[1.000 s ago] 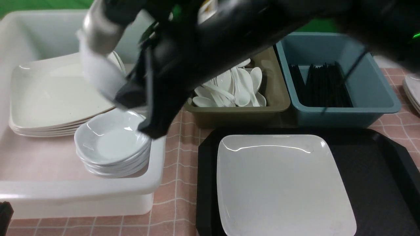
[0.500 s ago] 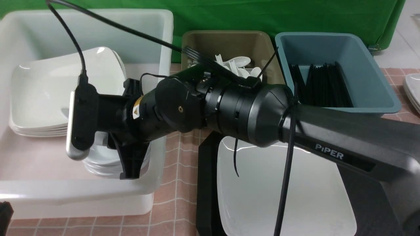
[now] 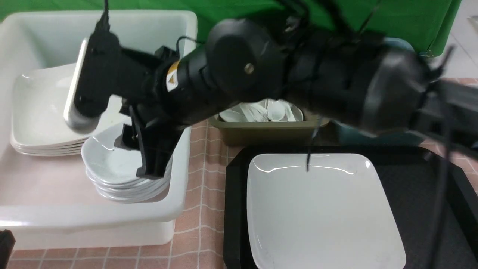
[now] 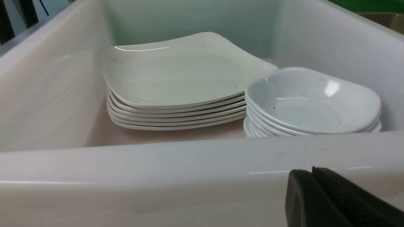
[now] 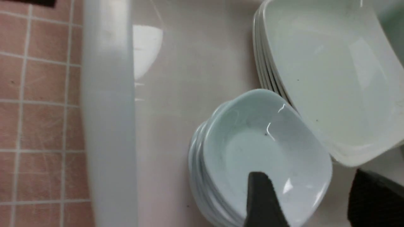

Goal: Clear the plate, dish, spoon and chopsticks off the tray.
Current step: Use the right arm to put the small plate into the large storage box on the left, then use the left arm to grab a plate from the dinner plate

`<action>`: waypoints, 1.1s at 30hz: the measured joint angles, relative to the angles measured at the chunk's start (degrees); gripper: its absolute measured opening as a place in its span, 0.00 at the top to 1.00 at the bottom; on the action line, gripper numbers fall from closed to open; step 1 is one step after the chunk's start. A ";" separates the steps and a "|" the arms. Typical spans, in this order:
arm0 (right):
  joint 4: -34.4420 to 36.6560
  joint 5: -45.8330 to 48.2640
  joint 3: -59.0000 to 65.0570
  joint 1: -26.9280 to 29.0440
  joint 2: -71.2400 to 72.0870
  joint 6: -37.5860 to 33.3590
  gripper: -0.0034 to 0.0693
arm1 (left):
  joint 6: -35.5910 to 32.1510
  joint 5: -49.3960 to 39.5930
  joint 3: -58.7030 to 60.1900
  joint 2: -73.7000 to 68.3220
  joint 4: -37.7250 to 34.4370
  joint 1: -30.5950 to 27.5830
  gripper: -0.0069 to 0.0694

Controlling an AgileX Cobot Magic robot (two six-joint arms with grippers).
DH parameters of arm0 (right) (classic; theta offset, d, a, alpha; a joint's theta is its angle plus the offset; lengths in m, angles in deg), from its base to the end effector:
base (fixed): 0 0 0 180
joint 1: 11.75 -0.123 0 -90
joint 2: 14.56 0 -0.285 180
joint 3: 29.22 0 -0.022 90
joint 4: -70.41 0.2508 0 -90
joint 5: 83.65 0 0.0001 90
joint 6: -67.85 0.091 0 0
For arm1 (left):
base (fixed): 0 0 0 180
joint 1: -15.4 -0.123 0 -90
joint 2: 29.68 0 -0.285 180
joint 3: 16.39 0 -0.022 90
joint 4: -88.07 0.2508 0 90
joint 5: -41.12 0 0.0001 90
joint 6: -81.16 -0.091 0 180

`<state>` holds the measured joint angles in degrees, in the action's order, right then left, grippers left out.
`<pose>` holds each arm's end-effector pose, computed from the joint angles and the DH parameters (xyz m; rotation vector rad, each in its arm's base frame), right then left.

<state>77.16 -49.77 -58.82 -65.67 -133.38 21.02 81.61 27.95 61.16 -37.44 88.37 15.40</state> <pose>0.2685 0.3785 0.3487 -1.6129 1.4224 0.1995 0.0558 0.0001 0.1904 -0.0033 1.7188 -0.0010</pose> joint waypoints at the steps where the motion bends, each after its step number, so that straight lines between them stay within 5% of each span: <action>1: 0.00 2.68 0.00 0.00 2.20 1.56 0.43 | 0.00 0.00 0.00 0.00 0.00 0.00 0.90; 4: 0.00 10.25 0.00 0.00 7.77 6.10 0.55 | 0.00 0.00 0.00 0.00 0.00 0.00 0.90; 9: -0.27 30.87 0.14 1.06 19.53 18.04 0.90 | -0.06 0.00 0.00 0.00 0.00 0.00 0.90; 13: -3.11 31.06 3.88 3.71 27.05 21.08 0.91 | -0.06 0.00 0.00 0.00 0.00 0.00 0.90; 20: -6.01 30.78 22.07 17.43 41.02 25.62 0.91 | -0.81 0.00 0.00 0.00 2.01 0.00 0.90; 28: -2.73 15.11 53.84 34.68 48.20 33.24 0.91 | -2.80 0.00 0.00 0.00 7.25 0.00 0.90; 33: -0.98 14.04 61.10 39.78 48.20 32.57 0.91 | -0.45 2.60 0.00 0.00 2.32 0.00 0.90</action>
<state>76.18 -35.73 2.28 -25.89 -85.18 53.59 81.16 30.55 61.16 -37.44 90.69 15.40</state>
